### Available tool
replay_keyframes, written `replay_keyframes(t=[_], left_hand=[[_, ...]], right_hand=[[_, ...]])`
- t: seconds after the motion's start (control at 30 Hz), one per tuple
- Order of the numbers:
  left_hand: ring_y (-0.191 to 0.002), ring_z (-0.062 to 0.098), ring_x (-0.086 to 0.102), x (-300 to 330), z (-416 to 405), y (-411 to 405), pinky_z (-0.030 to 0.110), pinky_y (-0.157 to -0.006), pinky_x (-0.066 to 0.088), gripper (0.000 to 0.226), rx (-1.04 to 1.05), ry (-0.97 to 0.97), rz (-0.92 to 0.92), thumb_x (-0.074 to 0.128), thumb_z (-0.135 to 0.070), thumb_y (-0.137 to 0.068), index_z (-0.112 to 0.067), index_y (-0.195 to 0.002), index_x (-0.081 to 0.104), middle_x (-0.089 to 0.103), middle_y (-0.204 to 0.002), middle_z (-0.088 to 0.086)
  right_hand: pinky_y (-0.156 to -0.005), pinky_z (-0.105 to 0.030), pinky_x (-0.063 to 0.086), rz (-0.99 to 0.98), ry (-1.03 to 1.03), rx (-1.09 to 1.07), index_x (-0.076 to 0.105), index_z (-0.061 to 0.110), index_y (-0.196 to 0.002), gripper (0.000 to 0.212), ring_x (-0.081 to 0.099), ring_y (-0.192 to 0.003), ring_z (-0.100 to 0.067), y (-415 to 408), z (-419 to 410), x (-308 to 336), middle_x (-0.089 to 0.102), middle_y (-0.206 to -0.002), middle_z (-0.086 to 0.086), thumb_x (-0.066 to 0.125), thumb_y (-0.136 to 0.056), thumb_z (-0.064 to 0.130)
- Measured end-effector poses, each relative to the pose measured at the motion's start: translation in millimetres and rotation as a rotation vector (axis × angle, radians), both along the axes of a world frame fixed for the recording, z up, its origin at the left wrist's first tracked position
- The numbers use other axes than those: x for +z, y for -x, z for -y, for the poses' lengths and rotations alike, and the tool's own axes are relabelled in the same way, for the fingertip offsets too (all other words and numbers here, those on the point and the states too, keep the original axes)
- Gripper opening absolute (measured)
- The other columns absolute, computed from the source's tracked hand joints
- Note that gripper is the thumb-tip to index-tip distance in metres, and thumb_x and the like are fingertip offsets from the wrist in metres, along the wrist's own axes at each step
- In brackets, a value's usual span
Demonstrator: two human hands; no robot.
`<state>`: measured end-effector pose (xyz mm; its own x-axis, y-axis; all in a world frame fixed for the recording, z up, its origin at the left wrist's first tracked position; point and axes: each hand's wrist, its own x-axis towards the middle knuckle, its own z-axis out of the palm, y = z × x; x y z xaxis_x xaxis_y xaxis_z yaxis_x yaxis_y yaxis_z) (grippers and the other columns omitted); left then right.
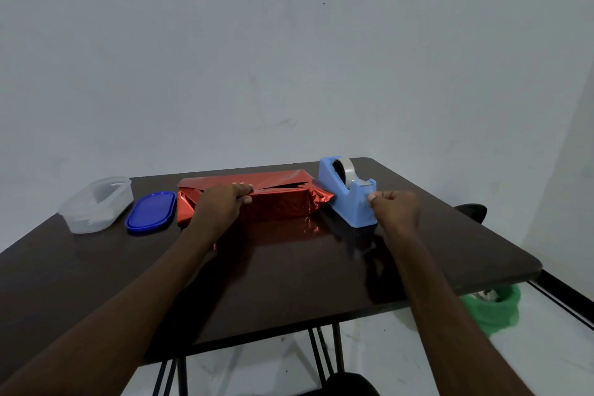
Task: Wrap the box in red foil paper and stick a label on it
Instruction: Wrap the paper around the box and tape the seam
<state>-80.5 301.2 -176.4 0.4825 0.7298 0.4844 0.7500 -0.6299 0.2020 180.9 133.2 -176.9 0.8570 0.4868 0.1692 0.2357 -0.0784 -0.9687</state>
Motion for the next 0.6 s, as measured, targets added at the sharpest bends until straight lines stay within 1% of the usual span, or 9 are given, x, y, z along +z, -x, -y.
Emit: replay_keyframes(t=[0.1, 0.17, 0.23, 0.27, 0.37, 0.4, 0.47, 0.53, 0.6], left_hand=[[-0.131, 0.025, 0.052, 0.1, -1.2, 0.2, 0.036, -0.110, 0.036, 0.037, -0.006, -0.008, -0.001, 0.057, -0.024, -0.098, -0.019, -0.134, 0.059, 0.056, -0.139, 0.006], [-0.131, 0.025, 0.052, -0.5, -2.2, 0.4, 0.037, -0.111, 0.036, 0.037, -0.006, 0.000, -0.001, 0.058, -0.025, -0.098, -0.019, -0.134, 0.059, 0.057, -0.139, 0.005], [-0.131, 0.024, 0.052, -1.0, -3.3, 0.5, 0.038, -0.110, 0.037, 0.037, -0.007, -0.002, 0.000, 0.058, -0.025, -0.097, -0.020, -0.133, 0.060, 0.057, -0.138, 0.005], [-0.130, 0.024, 0.053, -1.2, -3.4, 0.2, 0.038, -0.110, 0.037, 0.037, -0.008, -0.006, 0.000, 0.058, -0.026, -0.097, -0.020, -0.133, 0.060, 0.058, -0.138, 0.005], [-0.130, 0.024, 0.053, -2.8, -4.4, 0.1, 0.038, -0.109, 0.038, 0.037, 0.007, -0.020, -0.006, 0.058, -0.028, -0.097, -0.022, -0.134, 0.060, 0.057, -0.138, 0.003], [-0.129, 0.024, 0.053, -3.4, -4.7, 0.0, 0.038, -0.109, 0.038, 0.037, 0.012, -0.021, -0.014, 0.058, -0.029, -0.097, -0.023, -0.134, 0.060, 0.057, -0.138, 0.003], [-0.129, 0.024, 0.053, -5.2, -5.4, -0.8, 0.037, -0.109, 0.038, 0.037, 0.006, -0.018, -0.007, 0.058, -0.028, -0.097, -0.023, -0.133, 0.060, 0.058, -0.138, 0.003], [-0.130, 0.023, 0.053, -5.9, -5.1, -1.4, 0.031, -0.110, 0.035, 0.036, -0.011, 0.009, 0.029, 0.060, -0.025, -0.095, -0.021, -0.131, 0.063, 0.059, -0.136, 0.004], [-0.131, 0.021, 0.052, -5.6, -3.1, -3.3, 0.028, -0.110, 0.033, 0.036, -0.016, 0.021, 0.053, 0.061, -0.024, -0.095, -0.020, -0.130, 0.064, 0.059, -0.136, 0.005]], right_hand=[[-0.065, -0.031, 0.051, -0.015, -0.015, -0.013, 0.066, 0.012, -0.063, 0.023, 0.061, -0.068, -0.021, 3.6, -1.4, 1.0, 0.066, -0.072, -0.007, 0.068, -0.086, 0.009], [-0.062, -0.031, 0.052, -0.061, -0.004, -0.021, 0.067, 0.011, -0.064, 0.020, 0.064, -0.069, -0.023, 7.0, 0.8, -2.6, 0.069, -0.074, -0.009, 0.070, -0.084, 0.008], [-0.066, -0.039, 0.060, -0.158, 0.014, -0.007, 0.068, 0.010, -0.067, 0.017, 0.069, -0.072, -0.027, 15.3, 7.7, -12.7, 0.071, -0.078, -0.013, 0.073, -0.083, 0.010], [-0.070, -0.040, 0.060, -0.183, 0.005, 0.008, 0.069, 0.010, -0.068, 0.016, 0.069, -0.074, -0.026, 21.2, 13.6, -16.3, 0.071, -0.079, -0.013, 0.074, -0.084, 0.010], [-0.069, -0.033, 0.058, -0.201, -0.076, 0.127, 0.070, 0.009, -0.076, 0.010, 0.066, -0.075, -0.019, 37.3, 23.0, -12.8, 0.071, -0.082, -0.012, 0.072, -0.086, 0.007], [-0.068, -0.030, 0.058, -0.224, -0.099, 0.183, 0.070, 0.007, -0.079, 0.008, 0.065, -0.073, -0.017, 43.2, 23.3, -5.6, 0.070, -0.082, -0.010, 0.072, -0.086, 0.006], [-0.061, -0.025, 0.055, -0.268, -0.131, 0.288, 0.069, 0.006, -0.080, 0.007, 0.060, -0.062, -0.012, 53.8, 16.3, 9.0, 0.068, -0.074, -0.008, 0.069, -0.087, 0.004], [-0.054, -0.024, 0.051, -0.284, -0.130, 0.372, 0.068, 0.007, -0.078, 0.009, 0.054, -0.052, -0.010, 66.0, 0.6, 22.3, 0.065, -0.066, -0.006, 0.068, -0.087, 0.004], [-0.050, -0.024, 0.046, -0.274, -0.102, 0.436, 0.065, 0.007, -0.077, 0.011, 0.050, -0.050, -0.011, 78.9, -21.2, 34.4, 0.062, -0.062, -0.005, 0.069, -0.087, 0.006]])
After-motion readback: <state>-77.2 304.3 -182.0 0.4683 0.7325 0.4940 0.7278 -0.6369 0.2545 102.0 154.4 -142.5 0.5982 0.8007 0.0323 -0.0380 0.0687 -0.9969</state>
